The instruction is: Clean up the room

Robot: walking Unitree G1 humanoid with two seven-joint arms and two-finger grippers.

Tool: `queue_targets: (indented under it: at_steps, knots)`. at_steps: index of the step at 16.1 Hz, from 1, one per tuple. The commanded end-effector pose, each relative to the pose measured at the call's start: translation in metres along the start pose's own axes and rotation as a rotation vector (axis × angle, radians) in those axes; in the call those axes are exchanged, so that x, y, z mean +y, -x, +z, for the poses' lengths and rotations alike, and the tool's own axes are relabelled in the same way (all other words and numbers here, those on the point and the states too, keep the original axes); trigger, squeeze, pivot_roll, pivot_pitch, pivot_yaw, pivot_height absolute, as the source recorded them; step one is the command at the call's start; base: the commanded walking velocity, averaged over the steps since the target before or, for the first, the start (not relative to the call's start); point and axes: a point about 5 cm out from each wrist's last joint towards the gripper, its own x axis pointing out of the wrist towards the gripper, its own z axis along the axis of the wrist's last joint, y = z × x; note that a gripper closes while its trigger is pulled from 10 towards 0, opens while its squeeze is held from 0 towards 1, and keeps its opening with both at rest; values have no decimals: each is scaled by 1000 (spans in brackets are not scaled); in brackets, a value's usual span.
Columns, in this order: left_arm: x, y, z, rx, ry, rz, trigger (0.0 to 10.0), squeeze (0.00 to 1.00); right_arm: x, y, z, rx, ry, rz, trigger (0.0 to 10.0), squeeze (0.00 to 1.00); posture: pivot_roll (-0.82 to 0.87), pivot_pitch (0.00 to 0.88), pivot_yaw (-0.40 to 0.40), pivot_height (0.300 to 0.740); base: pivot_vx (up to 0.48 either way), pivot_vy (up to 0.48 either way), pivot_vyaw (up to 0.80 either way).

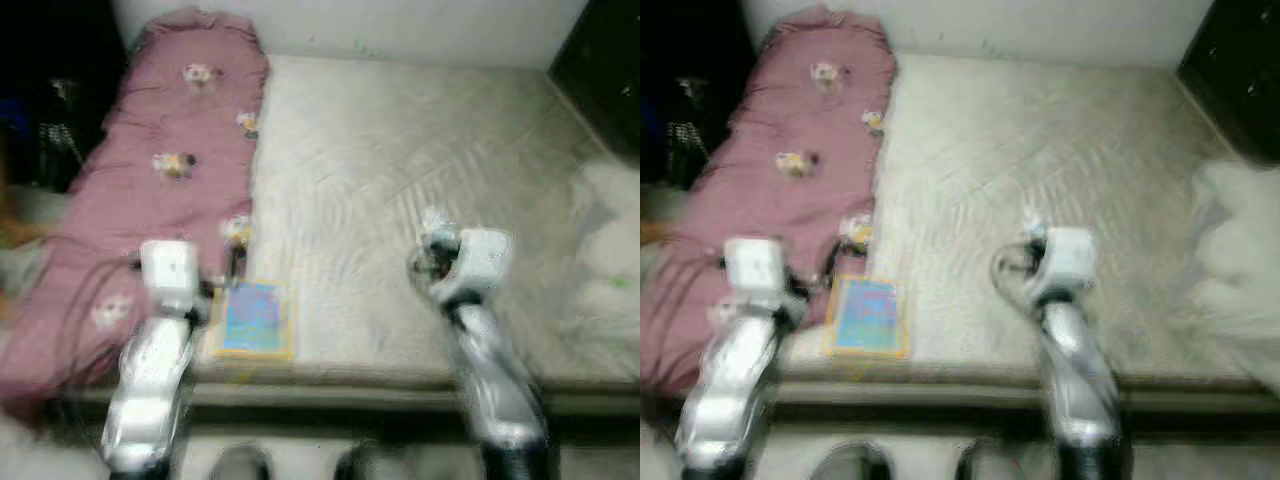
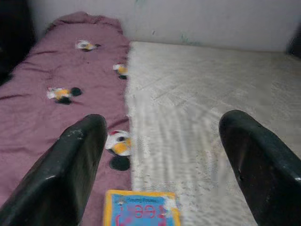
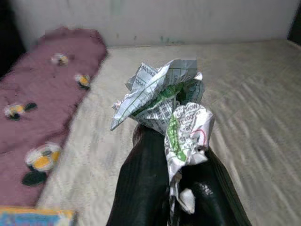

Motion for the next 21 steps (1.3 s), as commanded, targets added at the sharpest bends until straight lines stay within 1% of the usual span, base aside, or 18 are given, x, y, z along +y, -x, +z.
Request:
queue_targets:
  at_steps: [1,3,7,11,16,18,19,21]
  knots:
    - [5,1,1,4,-16,12,10000,0,4,-2,9,-42,-4,24,10000,0,3,73,-55,740,0,480,0]
    - [5,0,2,3,-16,10,10000,0,6,-2,10,-49,-8,41,10000,0,3,73,-55,740,0,480,0]
    - [4,-1,2,0,-7,8,10000,0,3,-2,10,-42,-13,20,10000,0,1,77,-57,740,0,480,0]
    - [3,-2,2,3,1,6,10000,0,6,-2,9,-41,-13,38,10000,0,-1,77,-57,740,0,480,0]
    - [4,-1,4,-10,-17,20,10000,0,8,-2,9,-40,-15,50,10000,0,5,81,-59,740,0,480,0]
    - [5,-3,8,-27,-27,48,10000,0,9,-3,10,-42,-15,53,10000,0,12,93,-64,740,0,334,0]
    - [5,-4,17,-54,-41,53,10000,0,10,-4,12,-48,-12,65,10000,0,17,101,-68,740,0,0,0]
    - [6,-3,24,-82,-78,53,10000,0,11,-4,14,-56,-4,79,10000,0,30,113,-69,740,0,0,0]
